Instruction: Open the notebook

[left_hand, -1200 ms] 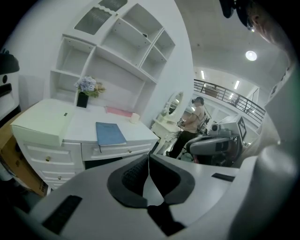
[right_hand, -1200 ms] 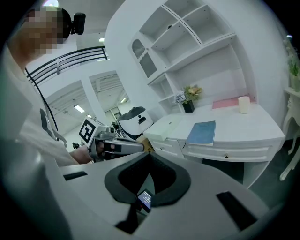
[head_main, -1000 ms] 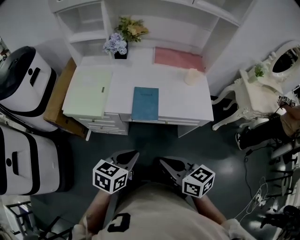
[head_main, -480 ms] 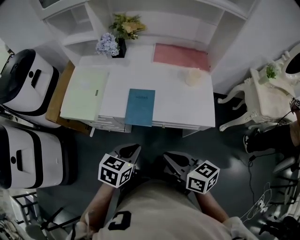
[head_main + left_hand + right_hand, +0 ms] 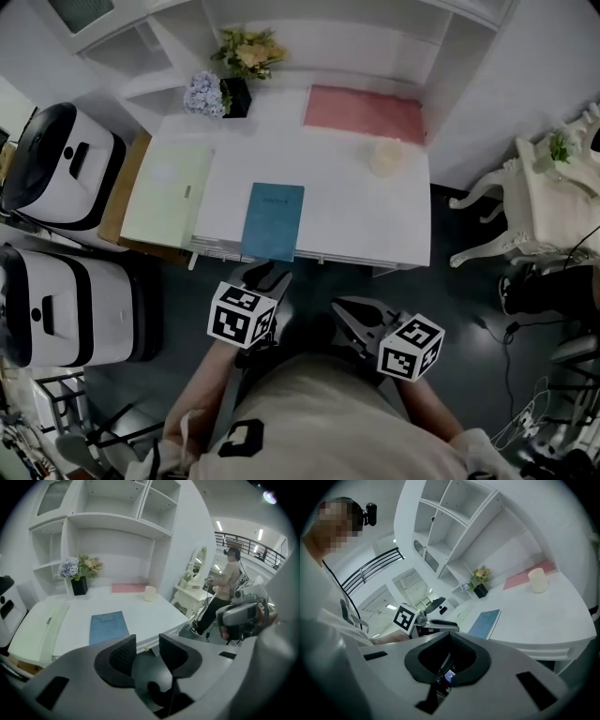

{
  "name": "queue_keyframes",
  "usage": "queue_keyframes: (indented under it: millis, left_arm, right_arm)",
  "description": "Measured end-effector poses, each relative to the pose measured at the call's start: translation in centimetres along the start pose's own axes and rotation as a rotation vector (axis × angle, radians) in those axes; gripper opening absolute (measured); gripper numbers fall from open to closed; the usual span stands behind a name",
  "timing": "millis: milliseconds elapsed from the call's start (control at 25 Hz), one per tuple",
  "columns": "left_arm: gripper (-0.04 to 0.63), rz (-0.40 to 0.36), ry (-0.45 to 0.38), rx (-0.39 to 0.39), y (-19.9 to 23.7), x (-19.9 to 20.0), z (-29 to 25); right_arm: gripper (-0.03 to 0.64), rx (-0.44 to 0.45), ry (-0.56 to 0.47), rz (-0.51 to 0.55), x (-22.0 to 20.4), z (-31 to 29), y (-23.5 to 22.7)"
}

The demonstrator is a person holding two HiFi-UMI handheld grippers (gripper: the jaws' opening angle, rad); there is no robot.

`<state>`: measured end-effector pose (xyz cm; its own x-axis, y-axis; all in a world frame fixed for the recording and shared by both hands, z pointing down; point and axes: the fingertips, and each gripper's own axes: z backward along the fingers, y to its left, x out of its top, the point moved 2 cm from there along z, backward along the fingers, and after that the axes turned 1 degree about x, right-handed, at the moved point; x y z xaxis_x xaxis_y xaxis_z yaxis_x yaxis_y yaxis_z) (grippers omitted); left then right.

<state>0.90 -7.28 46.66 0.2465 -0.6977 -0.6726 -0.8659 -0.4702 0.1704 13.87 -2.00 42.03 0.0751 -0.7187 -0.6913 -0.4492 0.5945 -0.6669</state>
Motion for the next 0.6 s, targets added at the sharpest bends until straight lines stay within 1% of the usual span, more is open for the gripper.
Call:
queue_keyframes:
  millis: [40,200,280,360,440,600]
  left_arm:
    - [0.161,-0.008,0.014,0.013,0.4,0.2,-0.8]
    - [0.189,-0.013,0.085,0.067,2.4,0.4,-4.7]
    - [0.216,-0.004,0.105,0.085,3.4,0.7,-6.9]
    - [0.229,-0.013,0.129,0.114,4.4,1.1,-9.1]
    - [0.232,-0.053,0.173,0.155,5.4,1.0,-10.8]
    - [0.236,-0.176,0.270,0.229,6.5,0.0,-14.0]
  right_arm:
    - [0.014,0.004,-0.001,-0.001,0.1,0.1,-0.3]
    - [0.012,0.021,-0.014,-0.046,0.7,0.5,-1.5]
    - [0.012,0.023,-0.011,-0.060,0.8,0.6,-2.0]
    - [0.012,0.025,0.002,-0.067,0.5,0.6,-2.3]
    - [0.012,0.027,0.022,-0.075,0.1,0.5,-2.4]
    - [0.012,0.018,0.046,-0.096,-0.3,0.3,-2.7]
